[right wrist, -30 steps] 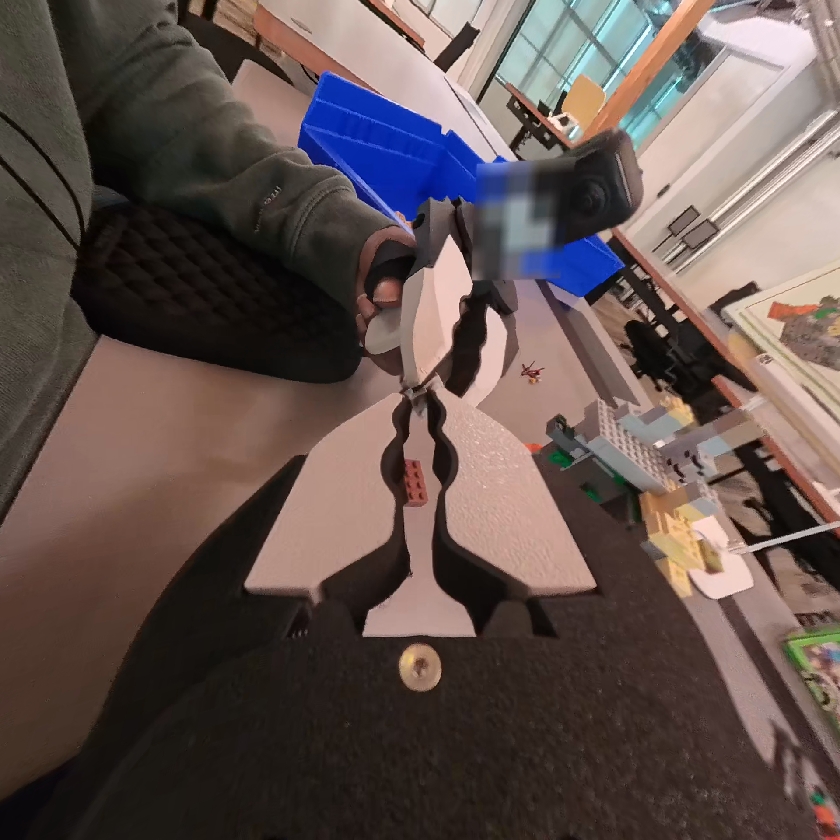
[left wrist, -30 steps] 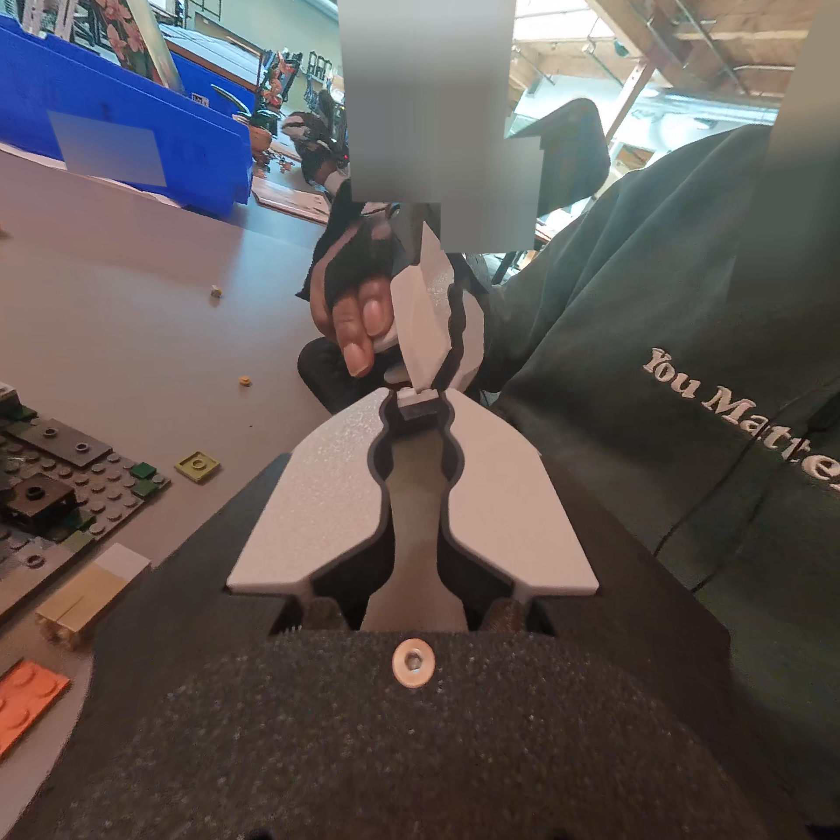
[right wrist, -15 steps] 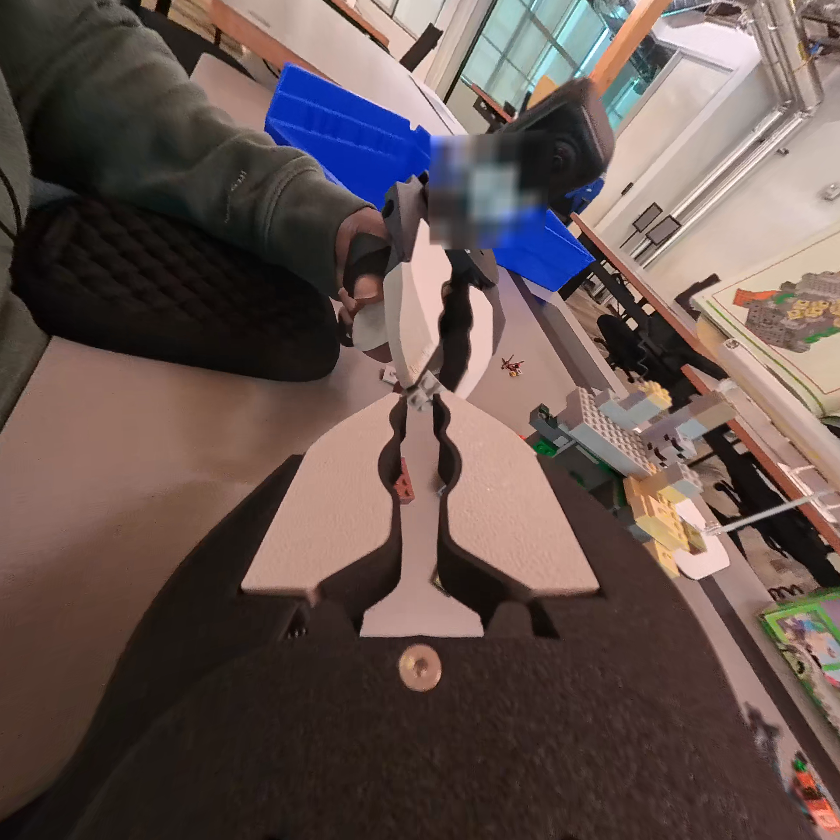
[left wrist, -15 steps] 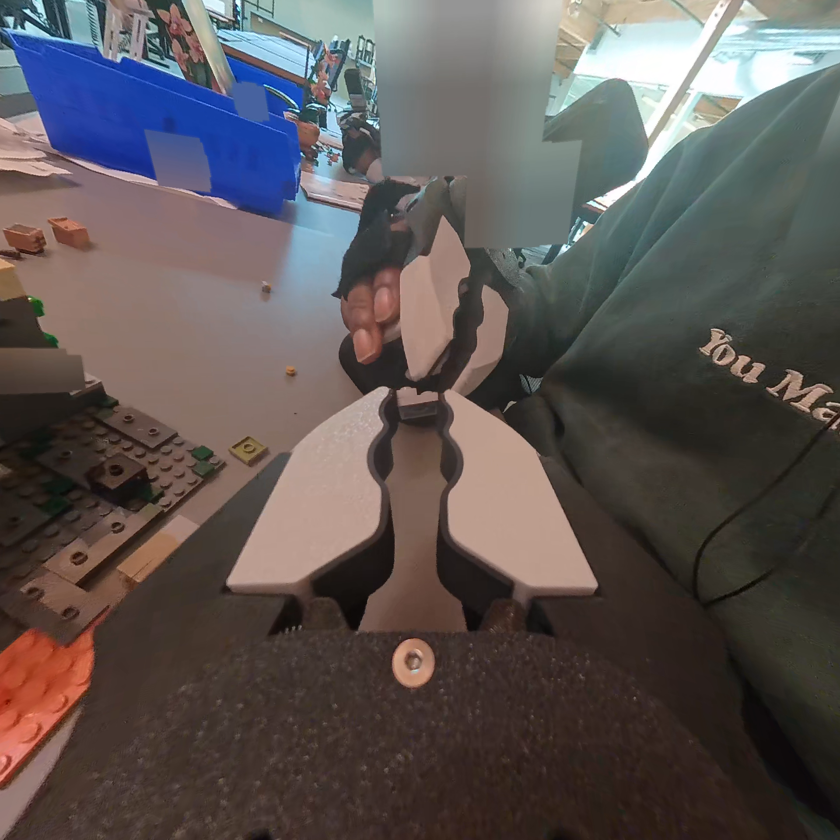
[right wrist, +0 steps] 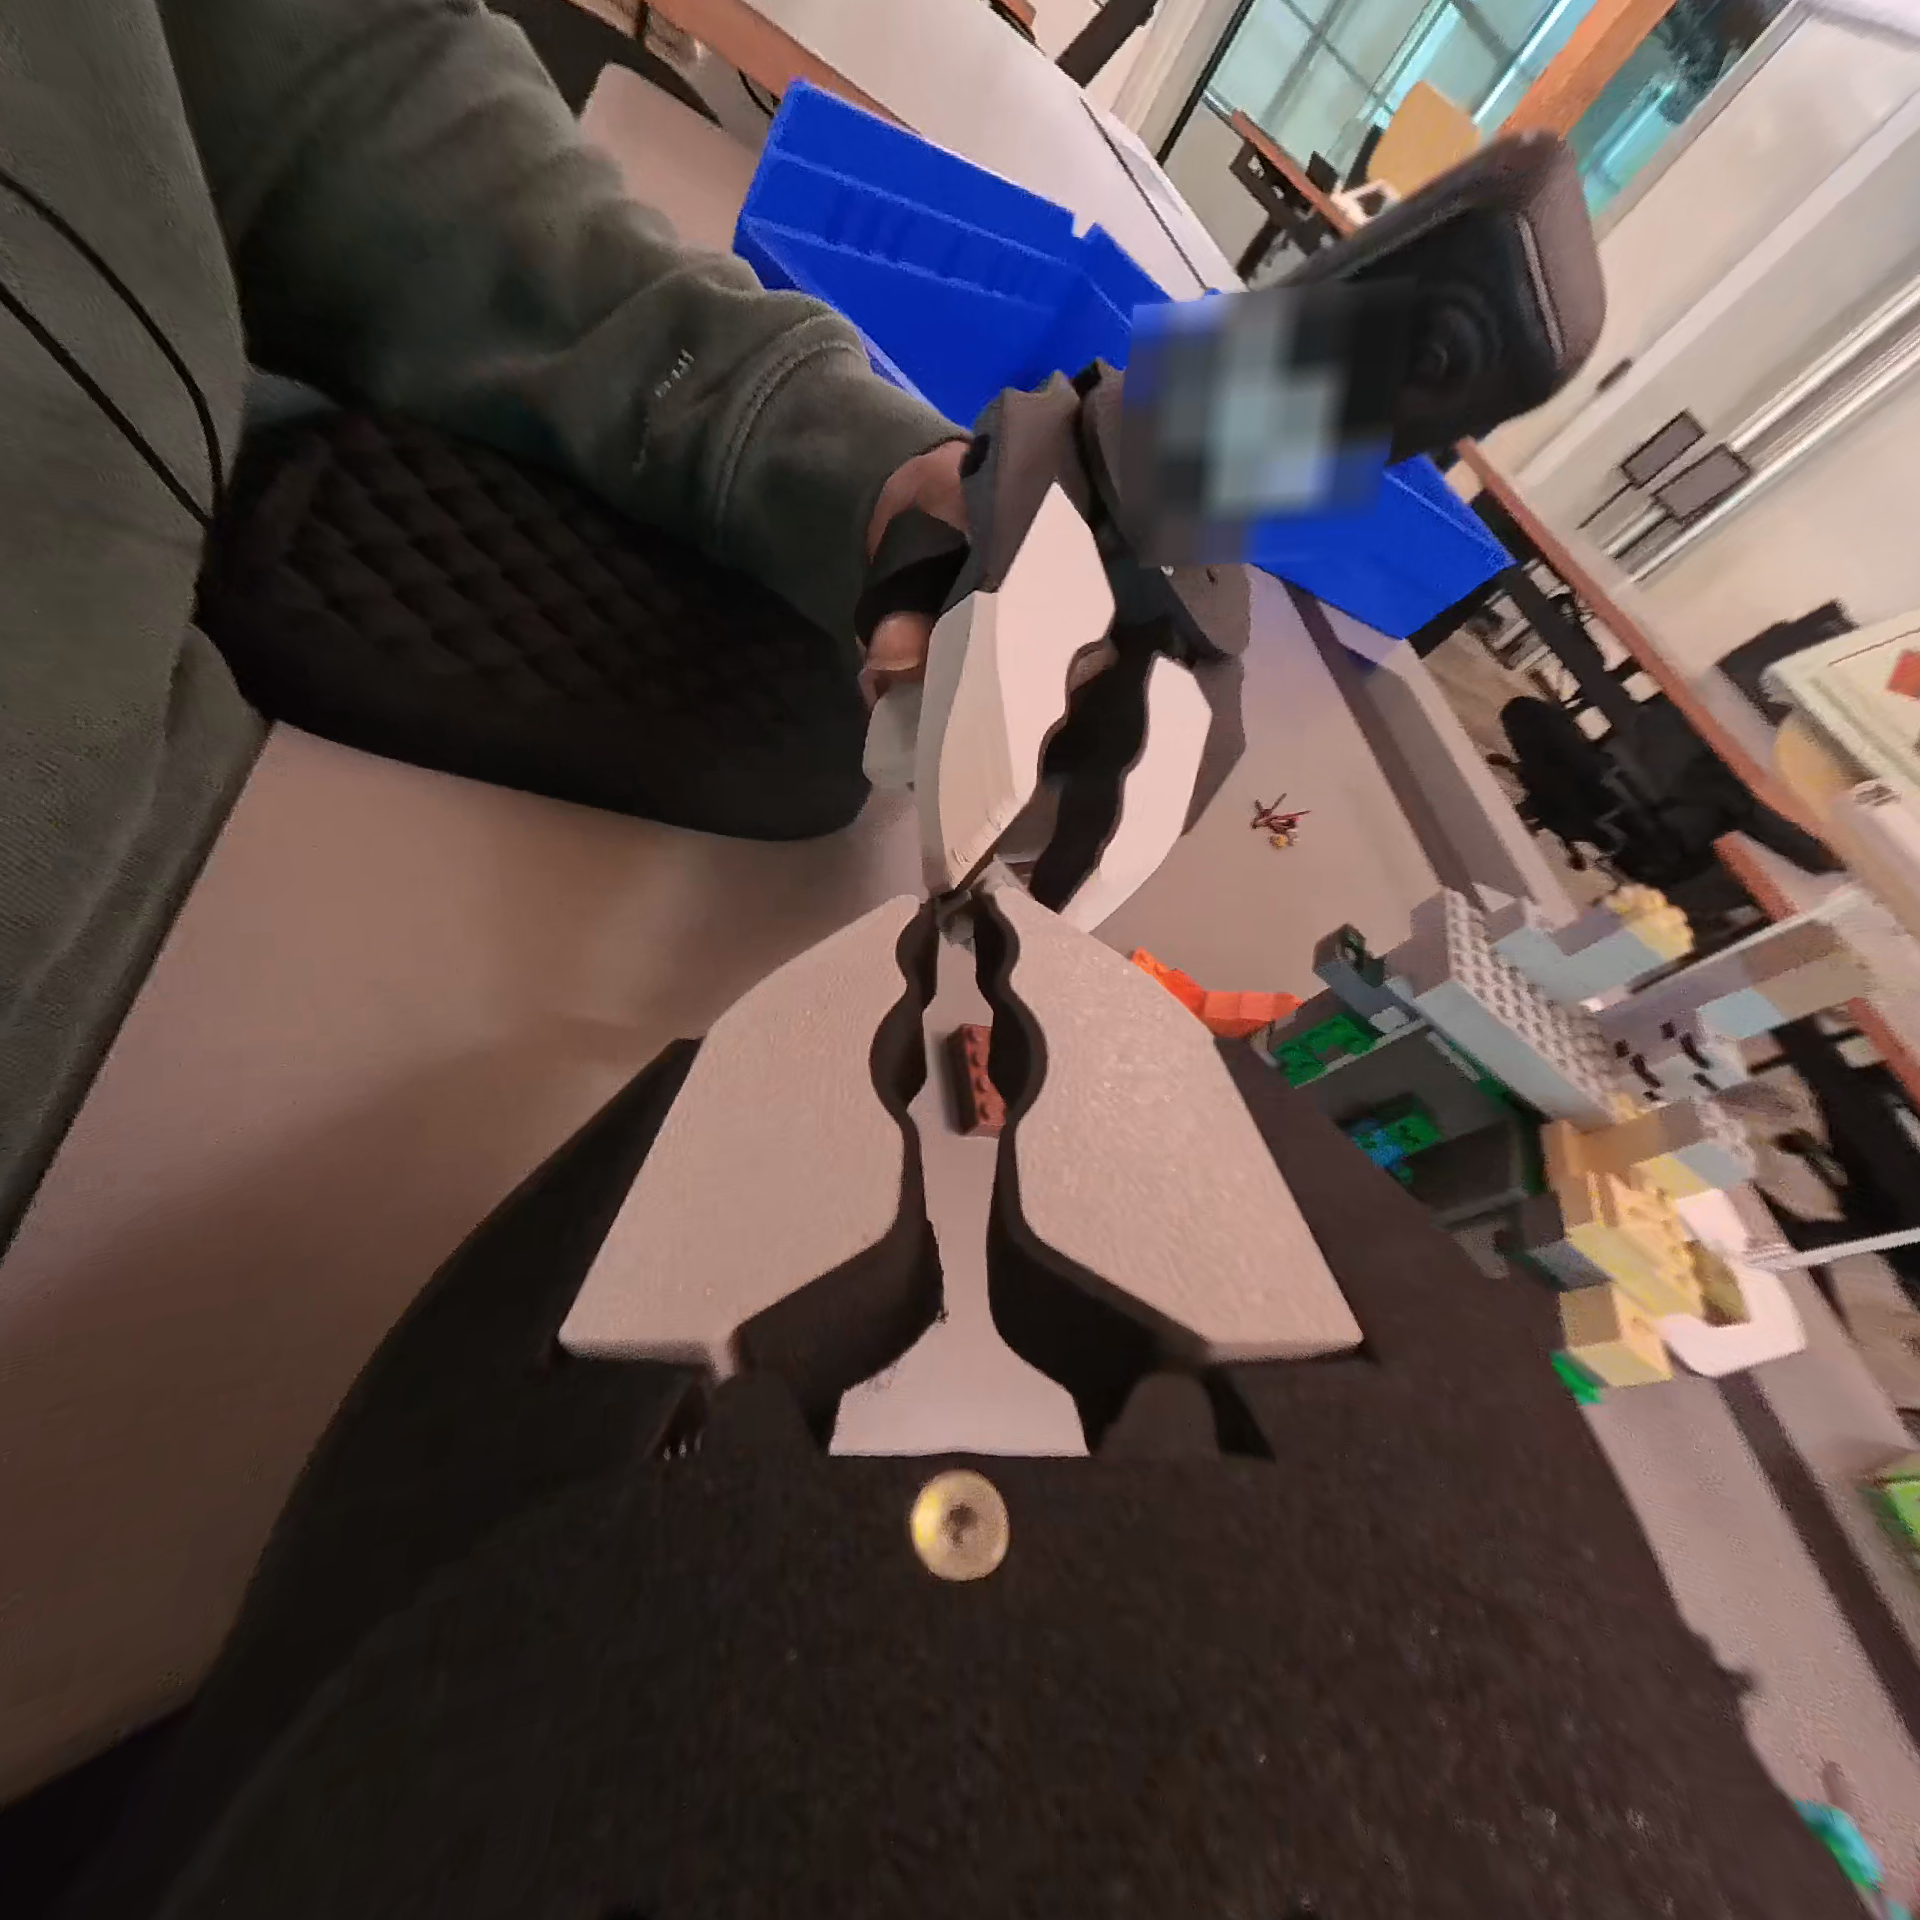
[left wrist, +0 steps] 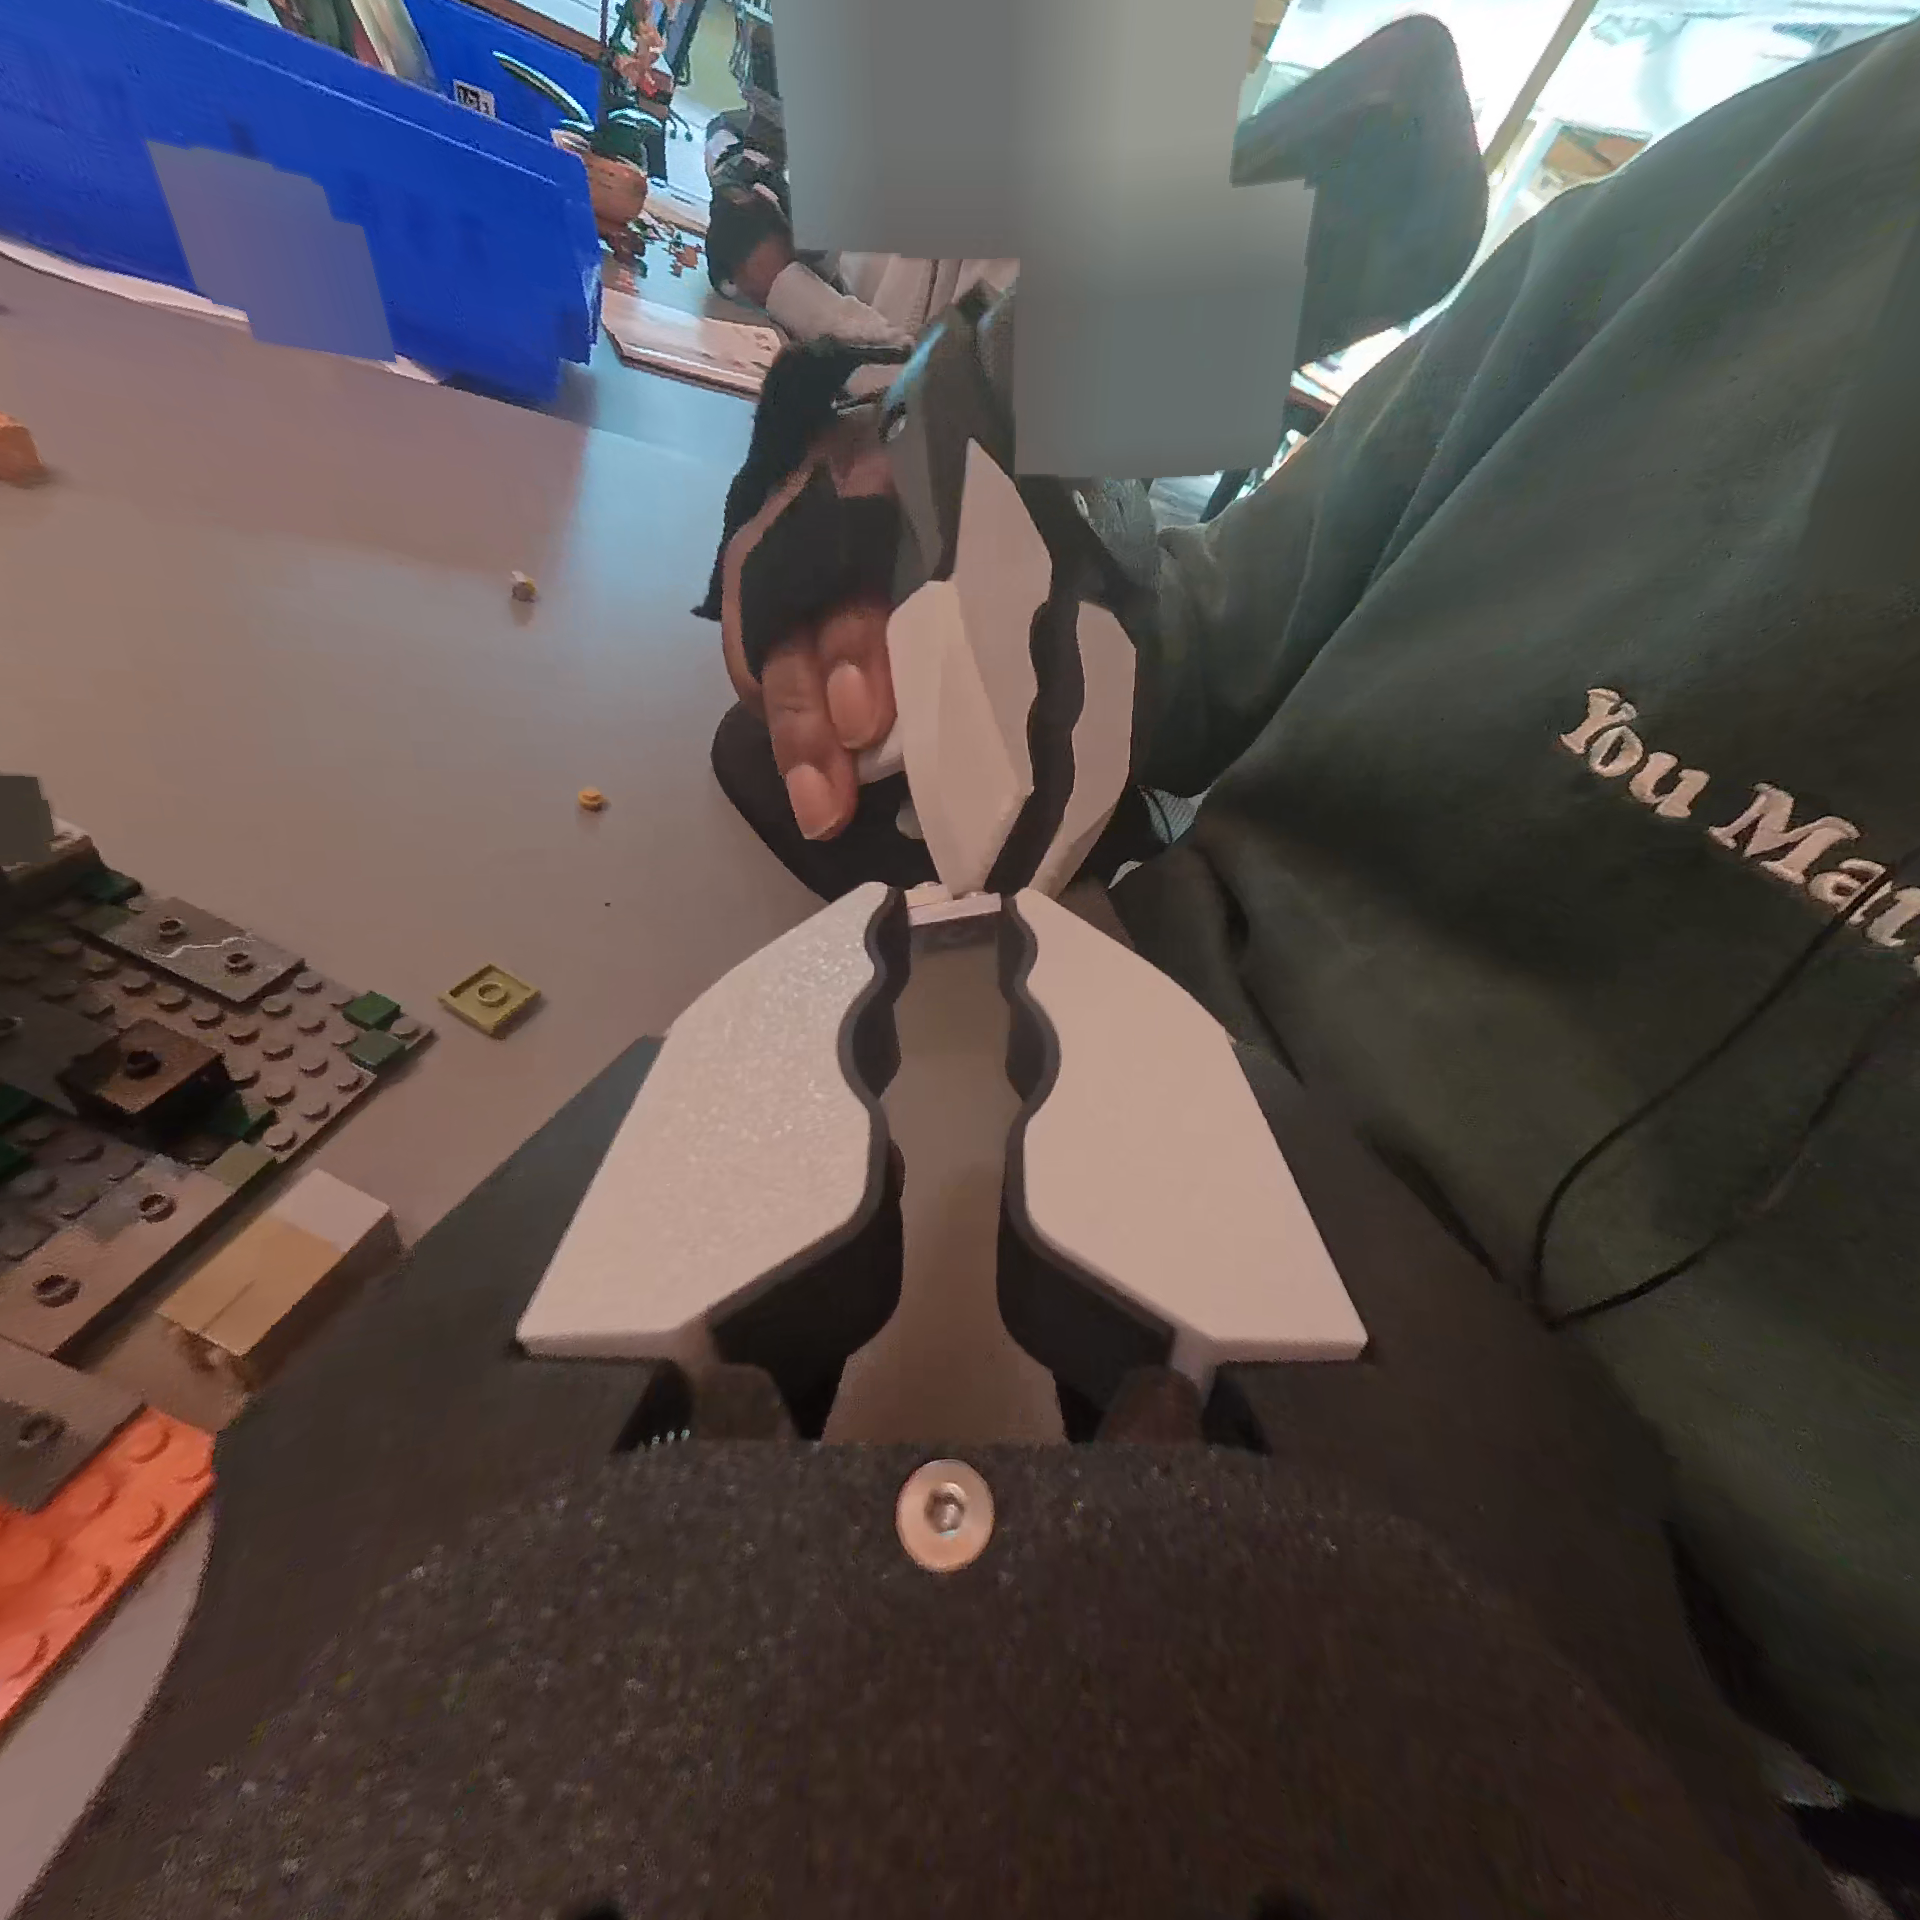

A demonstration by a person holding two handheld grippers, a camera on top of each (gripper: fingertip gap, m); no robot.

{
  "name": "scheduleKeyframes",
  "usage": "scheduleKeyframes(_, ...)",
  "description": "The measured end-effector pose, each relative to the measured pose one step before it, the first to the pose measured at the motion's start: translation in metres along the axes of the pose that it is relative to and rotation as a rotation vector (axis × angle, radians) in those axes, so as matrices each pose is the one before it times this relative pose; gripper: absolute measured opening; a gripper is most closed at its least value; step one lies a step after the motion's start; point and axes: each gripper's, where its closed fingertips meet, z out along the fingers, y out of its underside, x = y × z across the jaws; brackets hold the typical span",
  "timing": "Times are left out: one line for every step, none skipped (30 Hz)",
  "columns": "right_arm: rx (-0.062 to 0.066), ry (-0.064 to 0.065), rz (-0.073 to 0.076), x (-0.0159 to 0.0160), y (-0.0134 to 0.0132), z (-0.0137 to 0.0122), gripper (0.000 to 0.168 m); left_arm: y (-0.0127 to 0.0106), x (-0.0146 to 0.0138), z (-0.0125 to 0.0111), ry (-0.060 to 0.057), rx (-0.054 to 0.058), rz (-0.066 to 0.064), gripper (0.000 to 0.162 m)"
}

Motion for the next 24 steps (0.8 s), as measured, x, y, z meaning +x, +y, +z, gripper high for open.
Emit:
scheduleKeyframes(0.0096,-0.0049,0.0264,0.00120,-0.00008,-0.00077,0.006,-0.00094,-0.00140,-0.00118,-0.0177,0.0024,0.0161,0.017)
scheduleKeyframes(0.0069,-0.0052,0.0219,0.00087,-0.00013,-0.00042,0.006,-0.00102,-0.00001,-0.00033,-0.0091,0.0005,0.0121,0.017)
scheduleKeyframes(-0.0015,-0.0017,0.0101,0.00051,0.00063,0.00005,0.006,0.00016,-0.00107,-0.00011,-0.0137,-0.0072,0.0120,0.017)
scheduleKeyframes(0.0001,0.0029,0.0089,0.00065,0.00037,0.00018,0.006,0.00028,-0.00103,-0.00050,-0.0117,-0.0055,0.0118,0.017)
scheduleKeyframes(-0.0005,0.0293,0.0211,0.00519,0.00077,-0.00135,0.006,0.00021,0.00035,-0.00082,-0.0019,-0.0048,0.0073,0.017)
scheduleKeyframes(-0.0098,0.0608,0.0142,0.01270,0.00351,-0.00488,0.003,0.00409,0.00783,-0.00120,0.0473,-0.0270,0.0177,0.017)
scheduleKeyframes(-0.0001,0.0413,0.0193,0.01352,0.00315,-0.00743,0.000,0.00289,0.00358,0.00193,0.0033,-0.0122,0.0131,0.017)
scheduleKeyframes(0.0111,0.0135,0.0277,0.00822,0.00039,-0.00639,0.000,0.00471,-0.00036,0.00374,-0.0190,-0.0311,0.0201,0.017)
scheduleKeyframes(0.0011,0.0118,0.0013,0.00254,0.00041,-0.00273,0.000,0.00178,-0.00371,0.00240,-0.0295,-0.0182,0.0154,0.017)
scheduleKeyframes(0.0046,0.0079,-0.0053,-0.00150,-0.00057,0.00014,0.000,-0.00219,-0.00168,-0.00026,-0.0043,0.0098,-0.0066,0.017)
scheduleKeyframes(0.0191,-0.0052,-0.0025,-0.00416,-0.00310,0.00096,0.000,-0.00352,-0.00254,-0.00195,-0.0035,0.0210,-0.0191,0.017)
scheduleKeyframes(0.0174,-0.0134,-0.0132,-0.00516,-0.00311,0.00100,0.000,-0.00211,-0.00413,-0.00244,-0.0164,0.0168,-0.0107,0.016)
scheduleKeyframes(0.0082,-0.0099,-0.0246,-0.00441,-0.00198,0.00138,0.000,-0.00118,-0.00242,-0.00202,-0.0095,0.0142,-0.0058,0.017)
scheduleKeyframes(0.0033,-0.0089,-0.0274,-0.00449,-0.00131,0.00201,0.000,-0.00153,-0.00156,-0.00132,-0.0060,0.0158,-0.0085,0.016)
scheduleKeyframes(-0.0031,-0.0152,-0.0238,-0.00538,-0.00062,0.00295,0.000,-0.00173,-0.00122,-0.00051,-0.0037,0.0131,-0.0105,0.016)
scheduleKeyframes(-0.0094,-0.0163,-0.0219,-0.00559,0.00029,0.00352,0.001,-0.00071,-0.00001,0.00023,0.0041,0.0047,-0.0096,0.016)
scheduleKeyframes(-0.0124,-0.0096,-0.0247,-0.00441,0.00060,0.00353,0.004,-0.00100,-0.00023,0.00050,0.0015,0.0063,-0.0073,0.016)
scheduleKeyframes(-0.0152,-0.0035,-0.0250,-0.00319,0.00104,0.00310,0.010,-0.00083,0.00069,0.00066,0.0086,0.0058,-0.0098,0.016)
scheduleKeyframes(-0.0150,0.0002,-0.0217,-0.00184,0.00128,0.00229,0.013,-0.00048,0.00093,0.00044,0.0111,0.0034,-0.0117,0.016)
scheduleKeyframes(-0.0102,0.0030,-0.0174,-0.00087,0.00101,0.00156,0.014,0.00000,0.00029,0.00039,0.0062,0.0014,-0.0100,0.016)
scheduleKeyframes(-0.0058,0.0024,-0.0119,-0.00041,0.00055,0.00066,0.014,0.00104,-0.00005,0.00036,0.0031,-0.0052,-0.0074,0.016)
scheduleKeyframes(-0.0031,0.0017,-0.0100,-0.00029,0.00028,0.00018,0.013,0.00087,0.00024,0.00013,0.0038,-0.0039,-0.0043,0.016)
scheduleKeyframes(-0.0029,0.0002,-0.0136,-0.00058,0.00026,0.00014,0.010,0.00047,0.00085,0.00047,0.0067,-0.0027,-0.0064,0.016)
scheduleKeyframes(-0.0073,-0.0003,-0.0170,-0.00087,0.00068,0.00024,0.009,0.00109,0.00026,0.00049,0.0040,-0.0084,-0.0076,0.016)
